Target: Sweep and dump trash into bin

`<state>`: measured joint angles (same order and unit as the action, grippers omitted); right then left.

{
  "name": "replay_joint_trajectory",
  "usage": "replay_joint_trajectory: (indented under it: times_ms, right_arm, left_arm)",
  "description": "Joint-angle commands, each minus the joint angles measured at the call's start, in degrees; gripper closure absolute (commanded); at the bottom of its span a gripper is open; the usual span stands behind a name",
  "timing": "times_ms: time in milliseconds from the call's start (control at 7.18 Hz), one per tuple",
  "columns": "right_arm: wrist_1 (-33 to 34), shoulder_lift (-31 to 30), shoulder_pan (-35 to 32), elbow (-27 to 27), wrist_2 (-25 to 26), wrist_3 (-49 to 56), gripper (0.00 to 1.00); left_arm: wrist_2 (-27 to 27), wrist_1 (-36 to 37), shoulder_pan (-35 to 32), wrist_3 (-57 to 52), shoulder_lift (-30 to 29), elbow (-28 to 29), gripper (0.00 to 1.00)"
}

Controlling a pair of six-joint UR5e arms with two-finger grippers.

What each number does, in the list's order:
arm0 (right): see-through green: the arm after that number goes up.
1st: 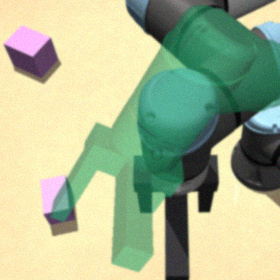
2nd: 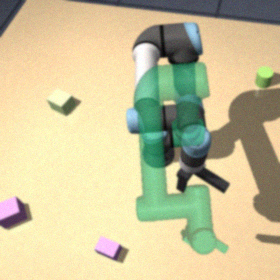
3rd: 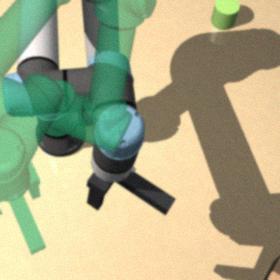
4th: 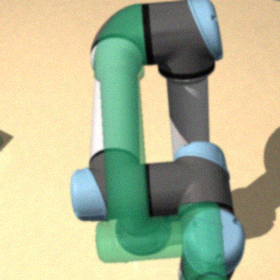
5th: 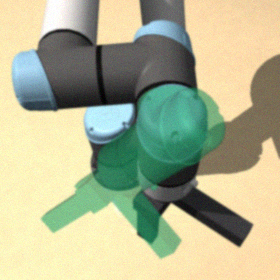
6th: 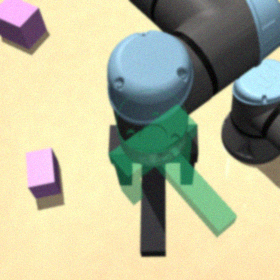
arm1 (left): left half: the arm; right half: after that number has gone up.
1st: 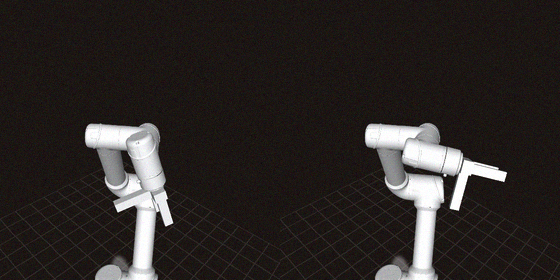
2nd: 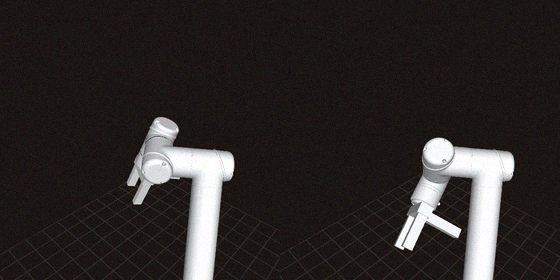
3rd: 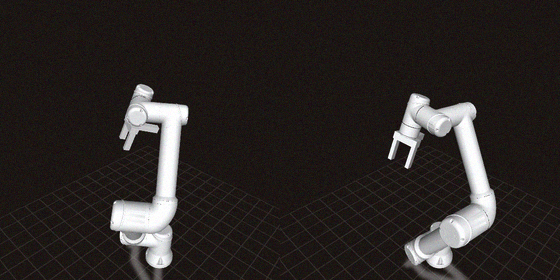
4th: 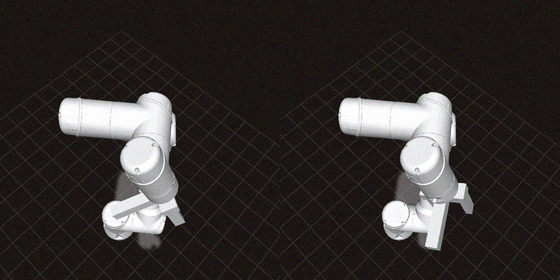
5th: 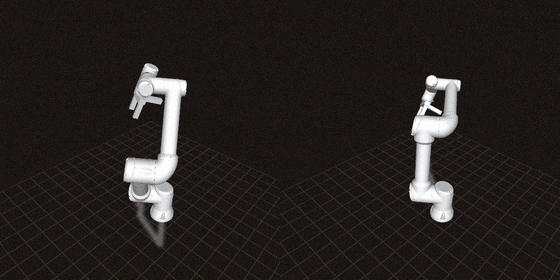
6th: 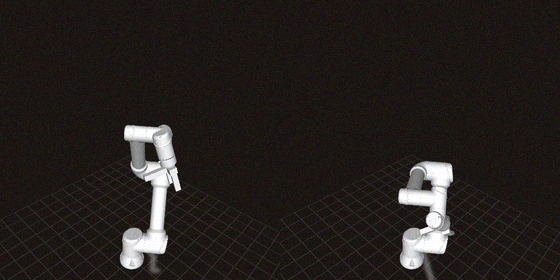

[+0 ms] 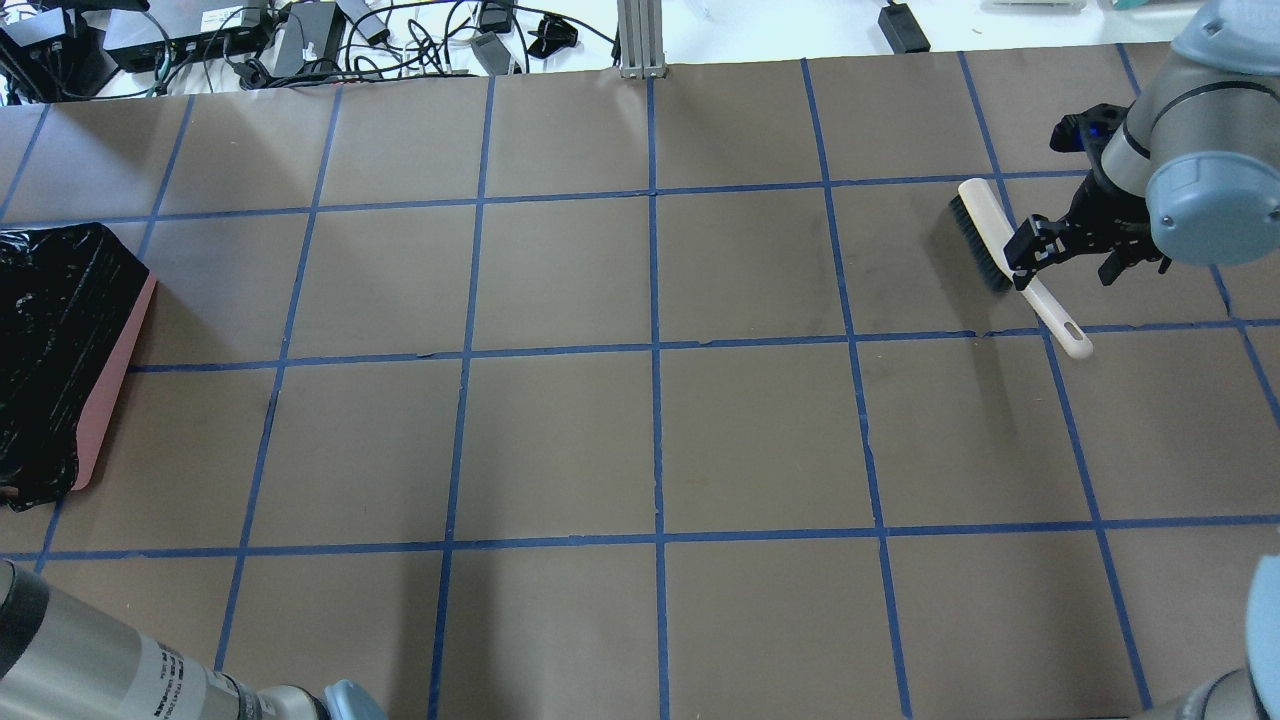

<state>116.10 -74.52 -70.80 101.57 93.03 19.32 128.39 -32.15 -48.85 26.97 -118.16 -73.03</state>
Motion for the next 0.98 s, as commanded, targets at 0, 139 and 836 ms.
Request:
replay_joint_trajectory:
  times_ms: [0,139,836]
  right_arm:
    - [-4.53,-2.19,-4.15,-4.00,0.04,-3.47,0.00]
    - [-8.83,-3.86,-6.60,-6.28,-0.13,-8.29,0.00]
    - [-27.16,-5.28,-16.71,-19.57,-1.80,-17.38,0.00]
  left_arm:
    - [-0.59,-1.74,-0.45,-0.69,1.35,-0.19,1.00]
    - [-2.43,-8.47,-0.45,-0.69,2.40,1.91,1.00]
    - [-18.41,-27.41,-0.45,6.30,2.23,12.12,1.00]
